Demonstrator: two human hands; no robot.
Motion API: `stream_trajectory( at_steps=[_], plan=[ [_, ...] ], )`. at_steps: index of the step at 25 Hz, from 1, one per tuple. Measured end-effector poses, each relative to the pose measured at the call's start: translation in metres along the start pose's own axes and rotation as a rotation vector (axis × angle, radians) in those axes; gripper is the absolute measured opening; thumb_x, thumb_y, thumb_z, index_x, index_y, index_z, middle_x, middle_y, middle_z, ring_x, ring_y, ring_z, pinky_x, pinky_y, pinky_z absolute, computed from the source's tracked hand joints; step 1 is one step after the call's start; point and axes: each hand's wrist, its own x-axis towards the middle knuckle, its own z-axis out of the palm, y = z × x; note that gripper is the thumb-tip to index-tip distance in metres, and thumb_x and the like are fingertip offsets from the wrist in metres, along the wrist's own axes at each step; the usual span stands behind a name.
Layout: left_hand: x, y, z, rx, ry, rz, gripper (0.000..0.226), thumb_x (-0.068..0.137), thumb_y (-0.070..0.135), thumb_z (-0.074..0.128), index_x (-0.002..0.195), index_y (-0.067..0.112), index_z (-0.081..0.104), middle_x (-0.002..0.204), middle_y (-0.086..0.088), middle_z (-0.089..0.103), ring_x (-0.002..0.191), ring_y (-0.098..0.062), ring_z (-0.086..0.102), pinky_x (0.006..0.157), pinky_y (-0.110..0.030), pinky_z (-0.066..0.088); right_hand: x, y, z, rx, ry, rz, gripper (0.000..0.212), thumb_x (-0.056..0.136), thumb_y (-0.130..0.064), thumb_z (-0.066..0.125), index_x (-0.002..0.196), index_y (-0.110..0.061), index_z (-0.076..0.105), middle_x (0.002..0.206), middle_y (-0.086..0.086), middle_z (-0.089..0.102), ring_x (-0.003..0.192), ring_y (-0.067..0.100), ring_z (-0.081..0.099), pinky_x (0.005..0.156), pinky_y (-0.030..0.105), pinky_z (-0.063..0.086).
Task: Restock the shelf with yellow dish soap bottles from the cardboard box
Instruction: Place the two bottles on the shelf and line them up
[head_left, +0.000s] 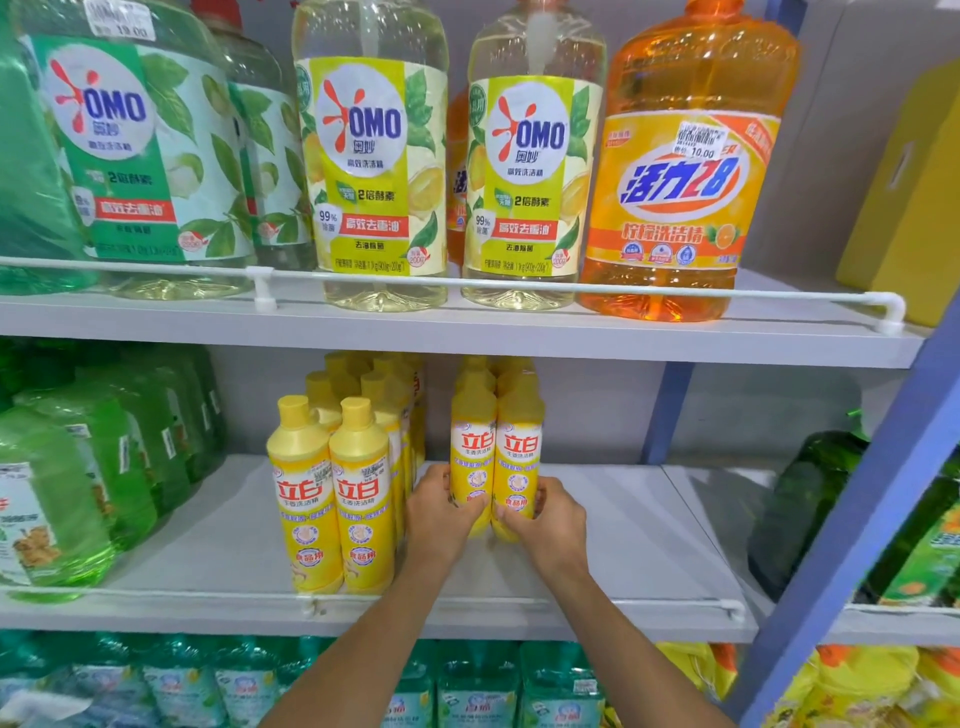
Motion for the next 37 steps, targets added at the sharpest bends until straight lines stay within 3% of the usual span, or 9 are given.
stream_trajectory(
  at_steps=[6, 11, 22, 31, 34, 37],
  plan=[
    [0.007, -0.003, 0.004, -0.018, -0.006, -0.03, 0.049, 0.074, 0.024, 0.089, 0.114, 0.021, 0.061, 0.109, 0.002, 0.071, 0.095, -0.014, 0.07, 0.086, -0.03, 0.058, 0.008, 0.002, -0.001, 0.012, 0.004, 0.007, 0.058, 0.07, -0.043, 0.089, 0.117, -0.02, 0.063, 0.109, -0.003, 0.072, 0.091, 0.012, 0.069, 0.083, 0.029, 0.06],
    [0.008, -0.004, 0.004, -0.022, -0.006, -0.032, 0.053, 0.074, 0.026, 0.088, 0.119, 0.018, 0.062, 0.114, 0.001, 0.072, 0.098, -0.014, 0.07, 0.089, -0.036, 0.06, 0.008, -0.003, -0.002, 0.002, -0.002, 0.014, 0.058, 0.072, -0.043, 0.088, 0.119, -0.019, 0.062, 0.11, -0.002, 0.071, 0.09, 0.012, 0.068, 0.078, 0.019, 0.053],
    [0.008, -0.001, 0.004, -0.018, -0.018, -0.034, 0.056, 0.075, 0.026, 0.088, 0.123, 0.015, 0.062, 0.118, -0.003, 0.071, 0.103, -0.018, 0.069, 0.092, -0.041, 0.059, 0.009, -0.003, -0.001, 0.002, -0.026, 0.029, 0.06, 0.073, -0.043, 0.087, 0.122, -0.019, 0.06, 0.115, -0.001, 0.071, 0.093, 0.011, 0.067, 0.08, 0.019, 0.052],
    [0.009, -0.002, 0.0, 0.033, -0.071, -0.019, 0.056, 0.077, 0.031, 0.086, 0.124, 0.018, 0.059, 0.121, -0.002, 0.069, 0.105, -0.019, 0.068, 0.094, -0.043, 0.058, 0.009, -0.008, -0.005, -0.088, -0.067, 0.042, 0.061, 0.074, -0.047, 0.085, 0.122, -0.019, 0.06, 0.116, -0.001, 0.071, 0.095, 0.013, 0.068, 0.083, 0.026, 0.056],
    [0.008, 0.002, -0.01, 0.155, -0.159, 0.029, 0.057, 0.08, 0.035, 0.083, 0.127, 0.016, 0.056, 0.123, -0.002, 0.068, 0.108, -0.02, 0.067, 0.095, -0.041, 0.057, 0.007, -0.015, -0.015, -0.192, -0.125, 0.009, 0.061, 0.075, -0.053, 0.082, 0.121, -0.02, 0.06, 0.117, 0.0, 0.071, 0.099, 0.016, 0.068, 0.088, 0.034, 0.059],
    [0.002, 0.007, -0.024, 0.339, -0.258, 0.056, 0.055, 0.081, 0.038, 0.078, 0.125, 0.017, 0.052, 0.123, -0.003, 0.065, 0.111, -0.023, 0.063, 0.093, -0.039, 0.055, -0.004, -0.025, -0.035, -0.328, -0.196, -0.07, 0.061, 0.083, -0.052, 0.075, 0.13, -0.017, 0.058, 0.128, 0.006, 0.065, 0.116, 0.024, 0.063, 0.095, 0.037, 0.052]
  ],
)
